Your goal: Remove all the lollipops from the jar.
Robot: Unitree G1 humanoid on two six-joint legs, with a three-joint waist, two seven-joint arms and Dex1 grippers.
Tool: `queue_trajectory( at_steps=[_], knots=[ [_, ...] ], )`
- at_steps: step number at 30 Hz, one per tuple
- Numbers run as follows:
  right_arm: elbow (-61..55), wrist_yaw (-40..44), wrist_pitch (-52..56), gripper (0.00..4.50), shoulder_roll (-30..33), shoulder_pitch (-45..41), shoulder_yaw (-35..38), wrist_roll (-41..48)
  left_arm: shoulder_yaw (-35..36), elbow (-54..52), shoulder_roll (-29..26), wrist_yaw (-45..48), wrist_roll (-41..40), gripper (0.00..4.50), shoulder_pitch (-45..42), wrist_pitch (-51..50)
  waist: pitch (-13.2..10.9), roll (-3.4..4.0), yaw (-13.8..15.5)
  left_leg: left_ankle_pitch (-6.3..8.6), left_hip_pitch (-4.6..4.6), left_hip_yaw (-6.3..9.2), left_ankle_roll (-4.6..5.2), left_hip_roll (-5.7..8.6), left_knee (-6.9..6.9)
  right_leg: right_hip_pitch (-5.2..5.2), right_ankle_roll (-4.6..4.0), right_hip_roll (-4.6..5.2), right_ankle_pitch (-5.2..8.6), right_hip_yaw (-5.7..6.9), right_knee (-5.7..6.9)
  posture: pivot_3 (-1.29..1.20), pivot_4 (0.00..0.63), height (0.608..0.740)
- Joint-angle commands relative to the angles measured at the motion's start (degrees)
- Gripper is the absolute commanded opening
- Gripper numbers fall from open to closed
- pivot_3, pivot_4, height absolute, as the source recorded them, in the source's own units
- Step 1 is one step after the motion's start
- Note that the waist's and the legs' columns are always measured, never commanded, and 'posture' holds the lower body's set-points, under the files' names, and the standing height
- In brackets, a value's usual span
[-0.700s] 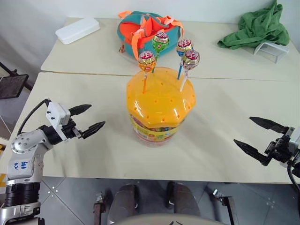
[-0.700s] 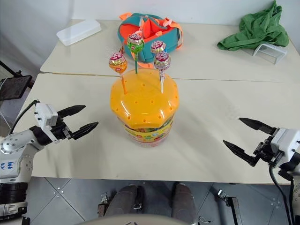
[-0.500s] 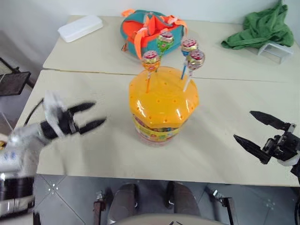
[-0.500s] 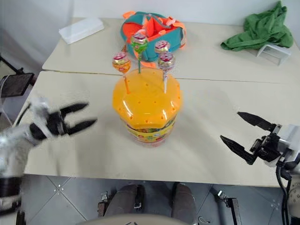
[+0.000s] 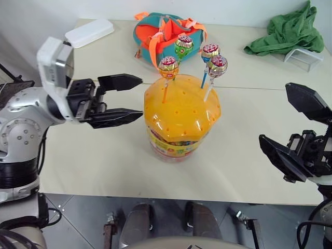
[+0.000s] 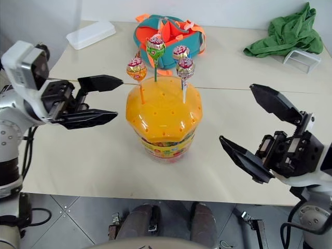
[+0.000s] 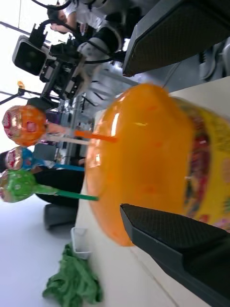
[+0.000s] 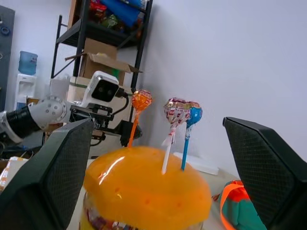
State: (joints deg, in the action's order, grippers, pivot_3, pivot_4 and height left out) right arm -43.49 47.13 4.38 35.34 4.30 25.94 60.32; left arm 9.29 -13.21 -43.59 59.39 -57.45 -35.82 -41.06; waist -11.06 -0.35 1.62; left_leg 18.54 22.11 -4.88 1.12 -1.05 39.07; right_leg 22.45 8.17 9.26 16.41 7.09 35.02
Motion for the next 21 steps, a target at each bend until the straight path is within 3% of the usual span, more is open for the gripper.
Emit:
queue_trajectory(
  at_steps=[1, 8, 11, 21],
  knots=[
    [-1.61, 0.1, 0.19, 4.48, -0.37, 0.24, -0.85, 0.84, -1.05, -3.0, 3.58, -4.09, -0.37, 4.5, -1.86, -0.53, -0.01, -0.02, -0.08, 0.0, 0.01, 0.0, 0.01, 0.01, 0.0, 0.01, 0.01, 0.0, 0.0, -0.01, 0.0, 0.0, 0.15, 0.74],
    [-0.32, 0.64, 1.51, 4.48, 0.72, 0.39, -0.11, 1.34, -0.98, -3.79, 4.6, -5.15, -1.09, 4.5, -3.41, -3.02, -0.02, -0.03, -0.28, 0.0, 0.0, -0.08, 0.01, -0.02, -0.01, 0.05, 0.01, -0.02, 0.0, -0.06, 0.0, 0.0, 0.15, 0.74],
    [0.27, 2.09, 1.49, 4.5, 0.49, 1.15, -0.38, -0.02, -1.11, -3.63, 5.74, -5.39, -1.99, 3.91, -4.17, -3.64, -0.02, -0.03, -0.21, 0.0, 0.0, -0.08, 0.01, -0.02, 0.0, 0.05, 0.01, -0.03, 0.0, -0.07, 0.0, 0.0, 0.15, 0.74],
    [3.57, 7.69, -0.27, 4.5, -0.71, 6.37, 2.88, -1.09, 0.18, -1.89, 9.43, -6.18, -4.7, 0.87, -6.54, -4.93, -0.02, -0.04, -0.09, 0.01, 0.02, -0.11, 0.03, 0.0, 0.03, 0.03, 0.01, -0.02, -0.01, -0.09, -0.02, 0.0, 0.15, 0.74]
  ],
)
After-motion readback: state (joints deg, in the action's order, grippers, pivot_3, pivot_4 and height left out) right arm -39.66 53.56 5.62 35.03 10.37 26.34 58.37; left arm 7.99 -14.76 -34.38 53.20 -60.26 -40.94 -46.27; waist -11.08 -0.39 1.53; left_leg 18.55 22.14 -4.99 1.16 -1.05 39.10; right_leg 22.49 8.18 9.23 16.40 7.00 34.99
